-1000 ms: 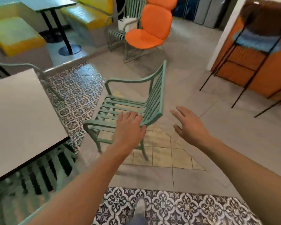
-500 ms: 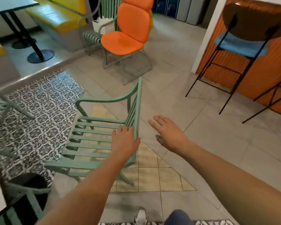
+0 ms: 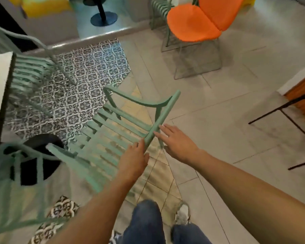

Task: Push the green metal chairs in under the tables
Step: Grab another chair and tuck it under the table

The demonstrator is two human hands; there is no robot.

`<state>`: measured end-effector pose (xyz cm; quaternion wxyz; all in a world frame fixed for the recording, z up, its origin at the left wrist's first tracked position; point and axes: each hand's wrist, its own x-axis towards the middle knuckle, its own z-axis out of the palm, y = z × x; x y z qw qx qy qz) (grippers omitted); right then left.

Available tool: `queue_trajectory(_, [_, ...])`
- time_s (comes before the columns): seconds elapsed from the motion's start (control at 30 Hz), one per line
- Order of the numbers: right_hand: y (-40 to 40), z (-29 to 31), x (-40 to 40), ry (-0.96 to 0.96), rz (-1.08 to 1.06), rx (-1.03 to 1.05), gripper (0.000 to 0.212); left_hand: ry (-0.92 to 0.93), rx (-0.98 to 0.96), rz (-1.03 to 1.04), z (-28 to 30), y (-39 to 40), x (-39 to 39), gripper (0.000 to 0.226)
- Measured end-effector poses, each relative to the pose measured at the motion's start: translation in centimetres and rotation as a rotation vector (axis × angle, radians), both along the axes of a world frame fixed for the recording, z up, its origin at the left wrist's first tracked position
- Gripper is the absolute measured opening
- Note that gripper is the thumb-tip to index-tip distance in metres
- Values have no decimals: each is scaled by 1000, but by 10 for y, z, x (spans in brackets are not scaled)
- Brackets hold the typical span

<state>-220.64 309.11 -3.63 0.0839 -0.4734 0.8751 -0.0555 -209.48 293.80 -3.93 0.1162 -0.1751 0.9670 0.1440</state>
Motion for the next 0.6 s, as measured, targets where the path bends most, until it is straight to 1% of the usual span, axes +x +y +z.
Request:
queue_trajectory(0.07, [-7,-9,-22,8,107,-39,69,-12,29,29,-3,-1,-4,41])
queue_trajectory(0.13, [-18,-18,-44,-13,209,-33,65,-42,50,40,-8,-2,-8,36])
queue_trajectory(0.2, [-31,-24,-68,14,317,-26,55,-49,55,54,-13,-1,-11,32])
queue_trajectory(0.27, [-40,-31,-93,45,437,-17,40,-71,27,69,-21,0,-17,36])
queue_trajectory(0.33, [-46,-31,-120,21,520,6,31,-73,-13,90,-28,0,-30,39])
queue_trajectory(0.47, [-61,-21,-173,-22,579,98,35,-41,-37,99,-25,3,-70,41])
queue_trajectory(0.6, [-89,-10,-225,-19,634,170,41,-50,-73,187,-17,-9,-123,40])
